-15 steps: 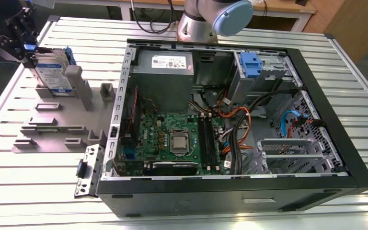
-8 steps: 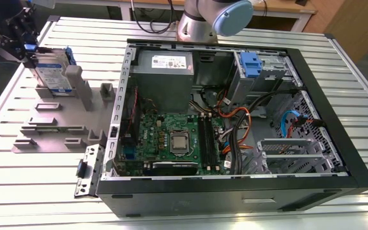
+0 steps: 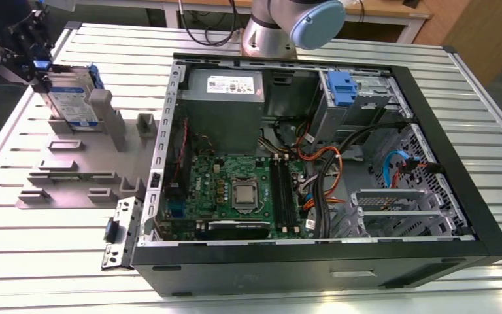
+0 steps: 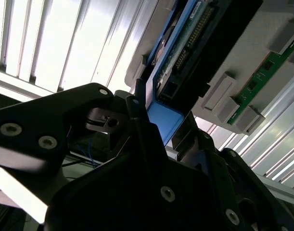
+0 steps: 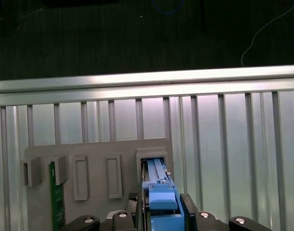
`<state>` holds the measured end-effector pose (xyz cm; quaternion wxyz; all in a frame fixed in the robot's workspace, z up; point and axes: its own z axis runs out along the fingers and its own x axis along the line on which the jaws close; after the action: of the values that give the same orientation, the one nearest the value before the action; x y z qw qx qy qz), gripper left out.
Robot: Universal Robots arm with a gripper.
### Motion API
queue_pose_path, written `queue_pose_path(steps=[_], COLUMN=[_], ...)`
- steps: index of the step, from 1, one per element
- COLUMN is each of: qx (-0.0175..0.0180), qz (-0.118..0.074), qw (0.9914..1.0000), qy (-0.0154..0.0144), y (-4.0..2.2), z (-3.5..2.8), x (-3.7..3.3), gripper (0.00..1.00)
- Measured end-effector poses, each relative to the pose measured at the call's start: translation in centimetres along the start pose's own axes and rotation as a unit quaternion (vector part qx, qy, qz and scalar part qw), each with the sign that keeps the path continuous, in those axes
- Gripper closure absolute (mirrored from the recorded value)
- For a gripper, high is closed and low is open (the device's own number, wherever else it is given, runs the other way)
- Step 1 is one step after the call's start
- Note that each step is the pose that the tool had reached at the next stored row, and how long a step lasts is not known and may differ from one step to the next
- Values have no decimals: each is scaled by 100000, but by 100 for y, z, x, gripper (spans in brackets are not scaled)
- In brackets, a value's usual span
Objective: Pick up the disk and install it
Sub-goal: 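Pick up the disk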
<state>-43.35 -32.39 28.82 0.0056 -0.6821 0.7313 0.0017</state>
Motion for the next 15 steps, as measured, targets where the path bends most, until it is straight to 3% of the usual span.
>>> queue_pose_path(steps=[3, 4, 15], qx=[-3, 1, 0], qz=[2, 1, 1], qw=[100000, 100000, 100000], qy=[1, 0, -1], y=[0, 0, 0], z=[0, 1, 2], x=[0, 0, 0], gripper=[55, 62, 63])
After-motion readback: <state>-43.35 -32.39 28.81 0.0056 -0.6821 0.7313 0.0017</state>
